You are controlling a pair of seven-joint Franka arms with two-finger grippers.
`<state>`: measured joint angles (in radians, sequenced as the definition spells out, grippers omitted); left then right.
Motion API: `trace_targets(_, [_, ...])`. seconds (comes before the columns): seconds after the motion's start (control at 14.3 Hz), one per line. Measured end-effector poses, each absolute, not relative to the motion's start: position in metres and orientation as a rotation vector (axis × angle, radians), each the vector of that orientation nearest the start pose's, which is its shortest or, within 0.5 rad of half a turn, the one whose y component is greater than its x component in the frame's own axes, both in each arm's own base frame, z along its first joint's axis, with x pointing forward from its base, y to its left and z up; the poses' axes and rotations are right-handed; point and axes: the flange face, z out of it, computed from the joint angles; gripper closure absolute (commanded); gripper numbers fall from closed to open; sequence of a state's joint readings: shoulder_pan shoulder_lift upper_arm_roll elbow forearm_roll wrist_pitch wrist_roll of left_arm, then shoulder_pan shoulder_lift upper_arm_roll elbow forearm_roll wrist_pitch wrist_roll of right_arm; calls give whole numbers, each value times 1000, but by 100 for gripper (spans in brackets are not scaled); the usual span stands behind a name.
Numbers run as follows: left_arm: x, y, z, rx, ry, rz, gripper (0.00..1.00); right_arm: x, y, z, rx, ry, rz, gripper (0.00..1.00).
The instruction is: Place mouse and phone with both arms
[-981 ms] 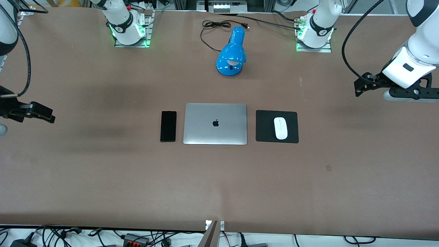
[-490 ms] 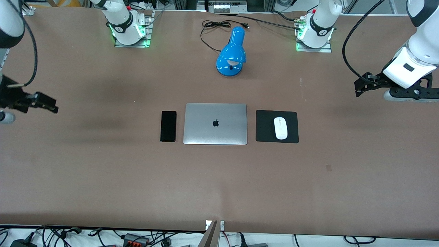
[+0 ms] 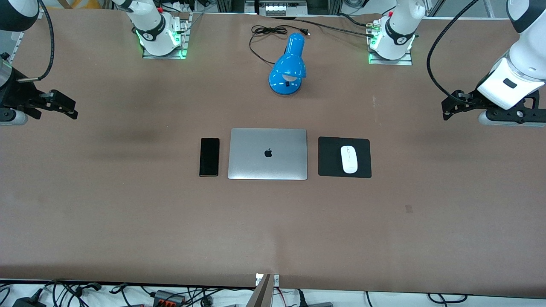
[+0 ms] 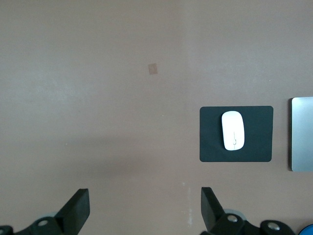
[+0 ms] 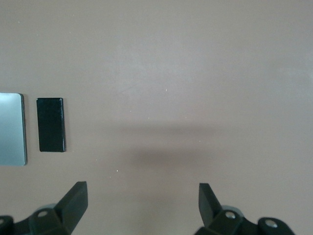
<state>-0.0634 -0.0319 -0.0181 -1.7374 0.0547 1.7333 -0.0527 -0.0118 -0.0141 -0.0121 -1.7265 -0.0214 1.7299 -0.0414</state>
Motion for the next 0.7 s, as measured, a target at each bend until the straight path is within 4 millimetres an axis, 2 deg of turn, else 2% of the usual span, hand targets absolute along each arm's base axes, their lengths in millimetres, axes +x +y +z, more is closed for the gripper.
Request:
trace_targets(0.28, [554,-42,580,-3088,60,-58,0,552,-16,577,-3162,-31,-7,0])
trace_targets(0.7, [554,-42,580,-3088,60,-59,0,551,-16,578,-3162,-32,-11,0])
